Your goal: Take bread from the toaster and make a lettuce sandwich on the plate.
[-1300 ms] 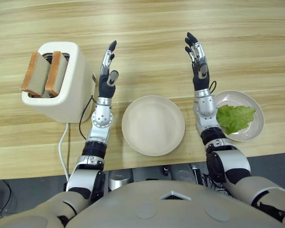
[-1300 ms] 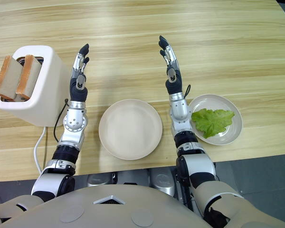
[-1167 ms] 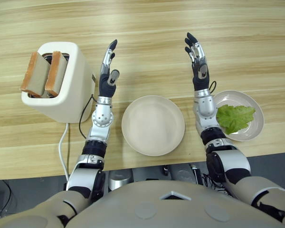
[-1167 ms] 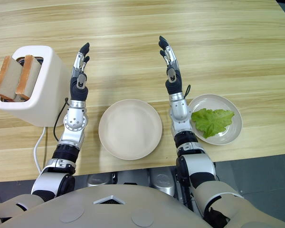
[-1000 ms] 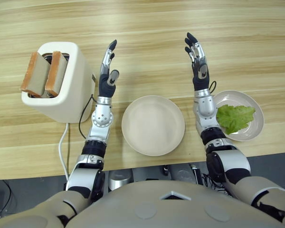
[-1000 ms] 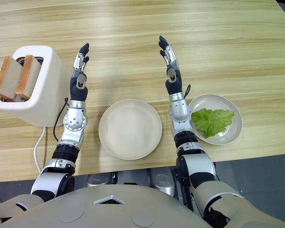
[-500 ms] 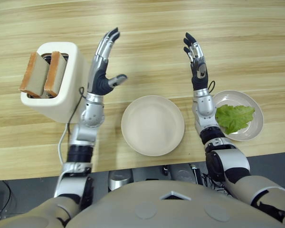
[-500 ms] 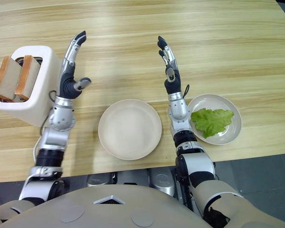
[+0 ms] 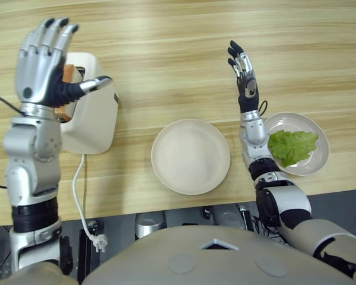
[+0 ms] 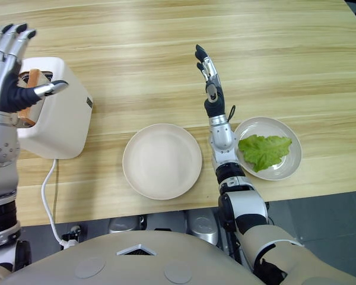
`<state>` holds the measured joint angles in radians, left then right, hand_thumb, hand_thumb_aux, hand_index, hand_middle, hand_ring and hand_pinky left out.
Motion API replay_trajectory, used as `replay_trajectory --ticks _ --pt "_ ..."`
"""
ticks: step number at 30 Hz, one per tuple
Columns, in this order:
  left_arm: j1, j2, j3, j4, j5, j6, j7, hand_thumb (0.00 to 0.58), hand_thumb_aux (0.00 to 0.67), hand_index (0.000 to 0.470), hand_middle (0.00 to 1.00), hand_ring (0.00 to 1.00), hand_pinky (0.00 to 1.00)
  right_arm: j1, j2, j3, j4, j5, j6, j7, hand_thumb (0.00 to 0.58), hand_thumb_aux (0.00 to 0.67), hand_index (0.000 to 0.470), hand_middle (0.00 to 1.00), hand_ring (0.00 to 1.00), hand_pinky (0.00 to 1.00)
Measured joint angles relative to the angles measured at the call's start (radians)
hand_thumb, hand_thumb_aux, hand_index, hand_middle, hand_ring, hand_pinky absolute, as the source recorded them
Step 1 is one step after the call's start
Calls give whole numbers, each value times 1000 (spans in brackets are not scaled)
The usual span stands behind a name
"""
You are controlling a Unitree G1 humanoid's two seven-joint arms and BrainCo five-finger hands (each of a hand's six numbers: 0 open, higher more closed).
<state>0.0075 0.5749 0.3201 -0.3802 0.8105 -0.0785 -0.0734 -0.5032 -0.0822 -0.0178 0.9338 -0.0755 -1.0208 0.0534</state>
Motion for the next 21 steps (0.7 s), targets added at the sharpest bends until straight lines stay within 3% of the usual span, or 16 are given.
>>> replay_trajectory --ticks 4,12,21 --pt "25 3 52 -9 -7 50 6 0 0 0 0 0 0 0 -1 0 0 -1 0 -2 0 0 0 0 0 0" --pt "96 -4 95 216 -57 123 97 0 0 0 0 0 0 1 -2 -1 0 -1 0 -2 0 0 0 0 0 0" --pt "121 12 146 257 -117 177 129 0 0 0 0 0 0 1 -12 0 1 -6 0 -14 0 0 0 0 0 0"
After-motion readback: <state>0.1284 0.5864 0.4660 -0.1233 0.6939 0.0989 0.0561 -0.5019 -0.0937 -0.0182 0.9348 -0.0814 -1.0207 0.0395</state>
